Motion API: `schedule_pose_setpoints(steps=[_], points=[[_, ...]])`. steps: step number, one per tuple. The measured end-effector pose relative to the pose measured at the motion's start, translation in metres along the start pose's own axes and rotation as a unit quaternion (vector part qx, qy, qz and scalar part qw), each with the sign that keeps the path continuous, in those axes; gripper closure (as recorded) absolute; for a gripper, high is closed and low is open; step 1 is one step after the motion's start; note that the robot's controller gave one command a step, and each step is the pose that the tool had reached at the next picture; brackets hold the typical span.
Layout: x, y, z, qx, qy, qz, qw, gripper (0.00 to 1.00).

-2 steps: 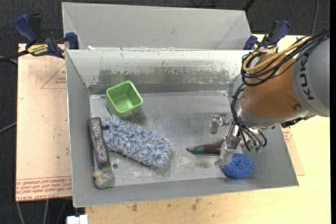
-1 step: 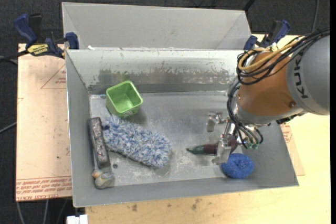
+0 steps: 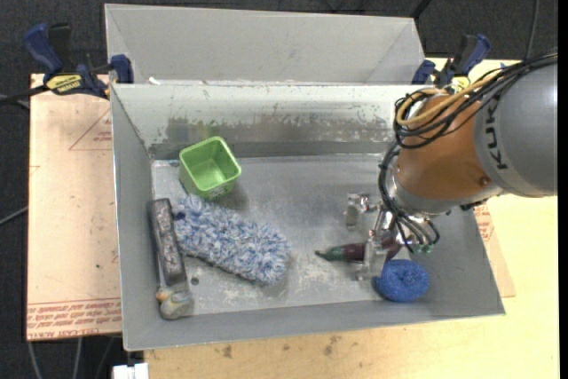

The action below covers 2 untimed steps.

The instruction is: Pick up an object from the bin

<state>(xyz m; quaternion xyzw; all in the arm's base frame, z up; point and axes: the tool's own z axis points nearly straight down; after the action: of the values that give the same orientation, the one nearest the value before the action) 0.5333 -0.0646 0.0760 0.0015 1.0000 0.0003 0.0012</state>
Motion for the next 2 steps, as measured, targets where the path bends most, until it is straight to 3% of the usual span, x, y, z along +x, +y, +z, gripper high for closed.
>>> schedule_pose_setpoints(steps=[1, 2], points=[[0.0098, 0.0123, 0.0058, 0.000, 0.0014, 0.007, 1.0000, 1.00], [0.0098, 0.0124, 0.0058, 0.000, 0.0015, 0.007, 1.0000, 1.00]])
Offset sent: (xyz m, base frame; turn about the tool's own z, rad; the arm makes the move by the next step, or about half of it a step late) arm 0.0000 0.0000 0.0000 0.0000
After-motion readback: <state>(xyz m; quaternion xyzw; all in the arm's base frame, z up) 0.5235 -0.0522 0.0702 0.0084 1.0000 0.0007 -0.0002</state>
